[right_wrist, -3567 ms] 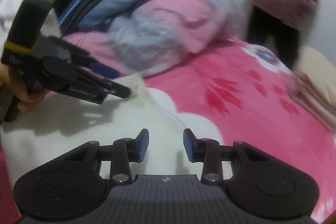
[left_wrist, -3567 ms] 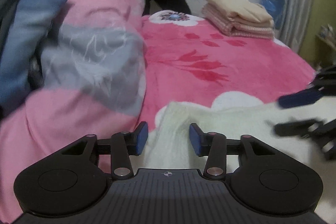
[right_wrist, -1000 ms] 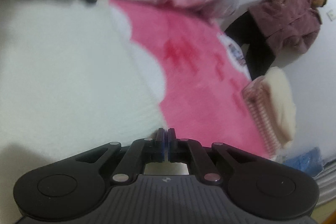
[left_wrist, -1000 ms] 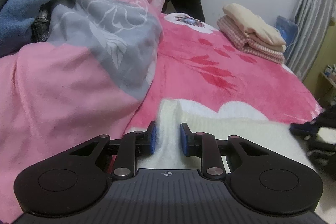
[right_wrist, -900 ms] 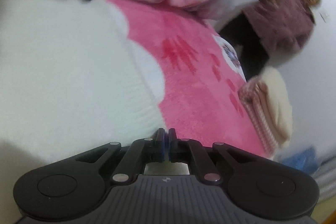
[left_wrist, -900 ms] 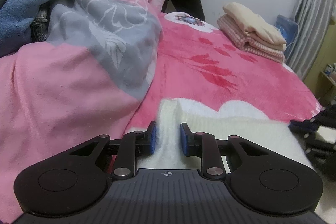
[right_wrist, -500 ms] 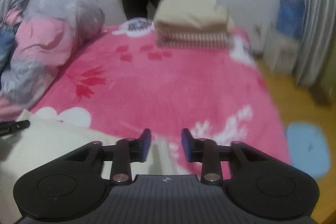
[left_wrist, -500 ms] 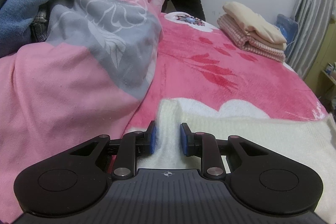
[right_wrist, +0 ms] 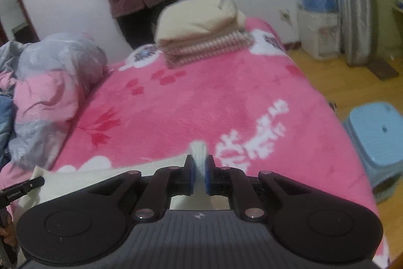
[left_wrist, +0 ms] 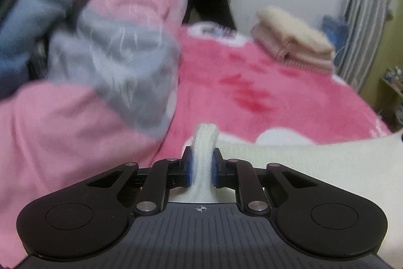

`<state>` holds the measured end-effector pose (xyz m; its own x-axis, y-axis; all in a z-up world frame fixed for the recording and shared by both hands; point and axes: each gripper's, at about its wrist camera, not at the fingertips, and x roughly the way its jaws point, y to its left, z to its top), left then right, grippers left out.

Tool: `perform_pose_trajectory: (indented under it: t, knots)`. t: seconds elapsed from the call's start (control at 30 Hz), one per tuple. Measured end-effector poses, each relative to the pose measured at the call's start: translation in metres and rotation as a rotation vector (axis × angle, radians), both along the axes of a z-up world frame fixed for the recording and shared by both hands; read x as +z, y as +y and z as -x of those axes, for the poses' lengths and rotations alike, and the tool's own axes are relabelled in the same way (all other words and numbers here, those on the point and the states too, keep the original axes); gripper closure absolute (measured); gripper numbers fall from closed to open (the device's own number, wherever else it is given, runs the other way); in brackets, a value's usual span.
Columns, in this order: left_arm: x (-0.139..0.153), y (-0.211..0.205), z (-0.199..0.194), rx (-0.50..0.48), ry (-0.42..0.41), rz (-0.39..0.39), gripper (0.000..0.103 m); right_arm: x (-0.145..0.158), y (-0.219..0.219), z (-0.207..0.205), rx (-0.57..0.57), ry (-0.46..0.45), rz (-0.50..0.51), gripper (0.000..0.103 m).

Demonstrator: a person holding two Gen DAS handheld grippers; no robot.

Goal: Fold clothes

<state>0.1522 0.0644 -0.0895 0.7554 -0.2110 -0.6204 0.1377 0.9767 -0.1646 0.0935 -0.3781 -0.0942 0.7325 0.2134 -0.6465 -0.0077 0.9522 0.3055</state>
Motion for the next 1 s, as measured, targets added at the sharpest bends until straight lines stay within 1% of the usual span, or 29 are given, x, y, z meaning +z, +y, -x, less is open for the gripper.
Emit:
perform_pose_trajectory:
  t: [0.07,0.13,0.17,0.2,0.23,0.27,0.3,0.33,0.37,0.43,0.5,0.53,0.57,0.63,0.67,0.7,0.73,0.77,0.8,0.83,0.9,0.93,1.0]
  knots:
    - [-0.005,0.003,-0.006,0.010,0.029,0.024,0.085,-0.017,0.001,-0.009,-0.002,0.038,0.015,0.095]
    - [-0.004,0.005,-0.007,0.005,0.040,0.031,0.084,-0.030,0.002,-0.015,-0.012,0.062,0.029,0.094]
    - [-0.003,0.006,-0.007,0.005,0.041,0.034,0.080,-0.032,0.001,-0.015,-0.024,0.068,0.029,0.090]
    - [-0.001,0.007,-0.006,0.007,0.041,0.038,0.074,-0.029,-0.002,-0.014,-0.043,0.074,0.017,0.080]
    - [0.002,0.009,-0.005,0.009,0.042,0.042,0.071,-0.024,-0.007,-0.012,-0.067,0.081,0.000,0.076]
    - [0.005,0.010,-0.002,0.016,0.035,0.044,0.065,-0.018,-0.011,-0.007,-0.085,0.078,-0.020,0.072]
    - [0.010,0.012,0.003,0.028,0.016,0.045,0.062,-0.010,-0.016,0.001,-0.093,0.063,-0.034,0.072]
    - [0.016,0.014,0.009,0.041,-0.008,0.048,0.061,-0.001,-0.020,0.010,-0.096,0.045,-0.043,0.072]
    - [0.022,0.017,0.015,0.055,-0.032,0.050,0.060,0.009,-0.021,0.020,-0.094,0.025,-0.028,0.072]
    - [0.035,0.020,0.029,0.051,-0.073,0.059,0.060,0.027,-0.018,0.039,-0.081,-0.015,0.039,0.074]
    - [0.042,0.018,0.042,0.002,-0.079,0.068,0.060,0.041,-0.011,0.058,-0.033,-0.045,0.065,0.081]
    - [0.045,0.017,0.048,-0.028,-0.078,0.072,0.060,0.044,-0.006,0.065,0.003,-0.044,0.072,0.083]
    - [0.046,0.014,0.052,-0.061,-0.066,0.072,0.061,0.041,0.000,0.069,0.036,-0.030,0.082,0.086]
    - [0.033,0.002,0.053,-0.117,0.009,0.042,0.061,0.028,0.012,0.073,0.091,0.016,0.106,0.087]
    - [0.027,-0.002,0.051,-0.125,0.029,0.027,0.061,0.021,0.018,0.075,0.119,0.040,0.118,0.087]
    - [0.022,-0.003,0.049,-0.116,0.031,0.016,0.061,0.009,0.022,0.073,0.120,0.077,0.161,0.089]
    - [0.017,-0.005,0.047,-0.108,0.033,0.006,0.061,-0.006,0.021,0.071,0.095,0.120,0.218,0.093]
    - [0.012,-0.007,0.046,-0.100,0.034,-0.005,0.063,-0.013,0.012,0.071,0.062,0.141,0.208,0.093]
    - [0.014,-0.006,0.047,-0.099,0.033,-0.008,0.066,-0.014,0.000,0.072,0.027,0.147,0.151,0.092]
    - [0.023,-0.004,0.050,-0.104,0.030,-0.005,0.066,-0.009,-0.007,0.076,0.004,0.147,0.117,0.090]
    - [0.040,0.000,0.058,-0.114,0.024,0.002,0.065,0.012,-0.012,0.086,-0.023,0.140,0.089,0.091]
    - [0.048,0.002,0.063,-0.128,0.027,-0.005,0.065,0.023,-0.012,0.093,-0.007,0.140,0.078,0.091]
    - [0.058,0.001,0.075,-0.173,0.068,-0.023,0.065,0.039,-0.008,0.108,0.075,0.155,0.051,0.091]
